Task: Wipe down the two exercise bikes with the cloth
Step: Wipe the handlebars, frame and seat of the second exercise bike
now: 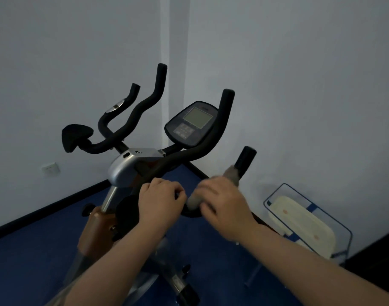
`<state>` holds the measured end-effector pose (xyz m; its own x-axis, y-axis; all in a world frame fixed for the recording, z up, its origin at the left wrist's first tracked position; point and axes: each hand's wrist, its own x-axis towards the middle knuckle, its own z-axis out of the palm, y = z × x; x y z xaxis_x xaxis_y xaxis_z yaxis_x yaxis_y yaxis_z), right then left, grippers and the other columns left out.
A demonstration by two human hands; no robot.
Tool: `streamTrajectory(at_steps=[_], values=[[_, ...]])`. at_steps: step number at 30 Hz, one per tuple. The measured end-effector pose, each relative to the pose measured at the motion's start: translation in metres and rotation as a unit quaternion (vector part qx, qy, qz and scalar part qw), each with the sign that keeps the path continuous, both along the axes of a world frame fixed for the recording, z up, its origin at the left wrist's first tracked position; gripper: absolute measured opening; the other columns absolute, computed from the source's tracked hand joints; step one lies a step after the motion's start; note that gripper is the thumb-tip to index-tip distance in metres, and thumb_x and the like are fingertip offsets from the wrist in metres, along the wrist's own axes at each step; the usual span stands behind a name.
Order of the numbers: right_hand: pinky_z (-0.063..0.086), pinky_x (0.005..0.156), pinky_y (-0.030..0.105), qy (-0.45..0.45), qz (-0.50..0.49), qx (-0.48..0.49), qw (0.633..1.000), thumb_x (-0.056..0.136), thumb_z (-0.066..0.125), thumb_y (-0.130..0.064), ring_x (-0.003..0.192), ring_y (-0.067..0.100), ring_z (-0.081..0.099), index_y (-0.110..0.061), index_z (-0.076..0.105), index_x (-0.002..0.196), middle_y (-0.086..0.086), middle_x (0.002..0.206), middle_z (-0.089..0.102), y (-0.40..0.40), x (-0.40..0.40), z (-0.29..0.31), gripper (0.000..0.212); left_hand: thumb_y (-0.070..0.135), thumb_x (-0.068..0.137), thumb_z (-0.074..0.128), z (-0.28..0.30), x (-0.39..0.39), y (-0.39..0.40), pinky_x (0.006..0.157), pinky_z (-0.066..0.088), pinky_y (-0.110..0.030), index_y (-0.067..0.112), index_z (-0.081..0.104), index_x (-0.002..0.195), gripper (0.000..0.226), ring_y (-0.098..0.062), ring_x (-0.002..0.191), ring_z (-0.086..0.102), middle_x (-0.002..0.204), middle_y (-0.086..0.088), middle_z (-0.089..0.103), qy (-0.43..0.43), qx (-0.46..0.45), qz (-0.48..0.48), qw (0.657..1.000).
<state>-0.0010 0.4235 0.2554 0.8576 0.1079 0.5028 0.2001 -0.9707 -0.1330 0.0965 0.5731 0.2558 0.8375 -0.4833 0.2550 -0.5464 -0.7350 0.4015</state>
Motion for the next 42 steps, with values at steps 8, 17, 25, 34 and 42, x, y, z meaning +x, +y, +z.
streamTrajectory(at_steps=[8, 17, 25, 34, 42], values=[[0.041, 0.092, 0.036, -0.057, -0.094, 0.027, 0.994, 0.084, 0.058, -0.017, 0.093, 0.020, 0.055, -0.013, 0.068, 0.097, -0.001, 0.102, 0.063, -0.027, 0.007, 0.011, 0.017, 0.033, 0.093, 0.050, 0.000, -0.001, 0.001, 0.092, 0.028, -0.027, 0.033, 0.069, 0.090, 0.019, -0.005, 0.105, 0.048, 0.093, 0.017, 0.065, -0.004, -0.010, 0.003, 1.000], [0.045, 0.091, 0.036, -0.055, 0.036, -0.284, 0.957, 0.090, 0.055, -0.028, 0.084, 0.021, 0.063, -0.017, 0.069, 0.100, 0.000, 0.096, 0.067, -0.101, 0.029, 0.064, 0.020, 0.030, 0.093, 0.052, 0.001, 0.000, -0.002, 0.090, 0.030, -0.030, 0.034, 0.070, 0.088, 0.020, -0.008, 0.106, 0.049, 0.087, 0.018, 0.062, -0.006, -0.013, 0.008, 1.000], [0.043, 0.104, 0.048, -0.184, -0.014, -0.162, 0.969, 0.084, 0.062, -0.013, 0.097, 0.026, 0.062, -0.008, 0.070, 0.102, 0.009, 0.104, 0.065, -0.095, 0.024, 0.034, 0.020, 0.029, 0.093, 0.054, 0.000, 0.001, 0.000, 0.093, 0.029, -0.029, 0.033, 0.070, 0.085, 0.018, -0.006, 0.105, 0.049, 0.084, 0.022, 0.056, -0.002, -0.018, 0.005, 1.000], [0.035, 0.099, 0.006, -0.362, -0.230, 0.494, 0.756, 0.101, 0.046, -0.016, 0.131, 0.010, 0.043, -0.015, 0.040, 0.142, 0.003, 0.145, 0.040, 0.002, 0.045, 0.015, 0.041, 0.030, 0.092, 0.055, 0.002, 0.000, -0.002, 0.089, 0.031, -0.029, 0.033, 0.070, 0.085, 0.017, -0.009, 0.103, 0.052, 0.089, 0.015, 0.060, 0.000, -0.017, 0.022, 1.000], [0.046, 0.064, 0.014, -0.237, -0.300, 0.676, 0.630, 0.102, 0.038, -0.038, 0.085, 0.004, 0.061, -0.025, 0.044, 0.120, -0.001, 0.104, 0.061, 0.006, 0.043, -0.003, 0.022, 0.034, 0.092, 0.055, 0.002, 0.000, -0.001, 0.089, 0.032, -0.031, 0.035, 0.072, 0.090, 0.017, -0.009, 0.107, 0.050, 0.084, 0.020, 0.059, 0.007, -0.026, 0.002, 1.000]])
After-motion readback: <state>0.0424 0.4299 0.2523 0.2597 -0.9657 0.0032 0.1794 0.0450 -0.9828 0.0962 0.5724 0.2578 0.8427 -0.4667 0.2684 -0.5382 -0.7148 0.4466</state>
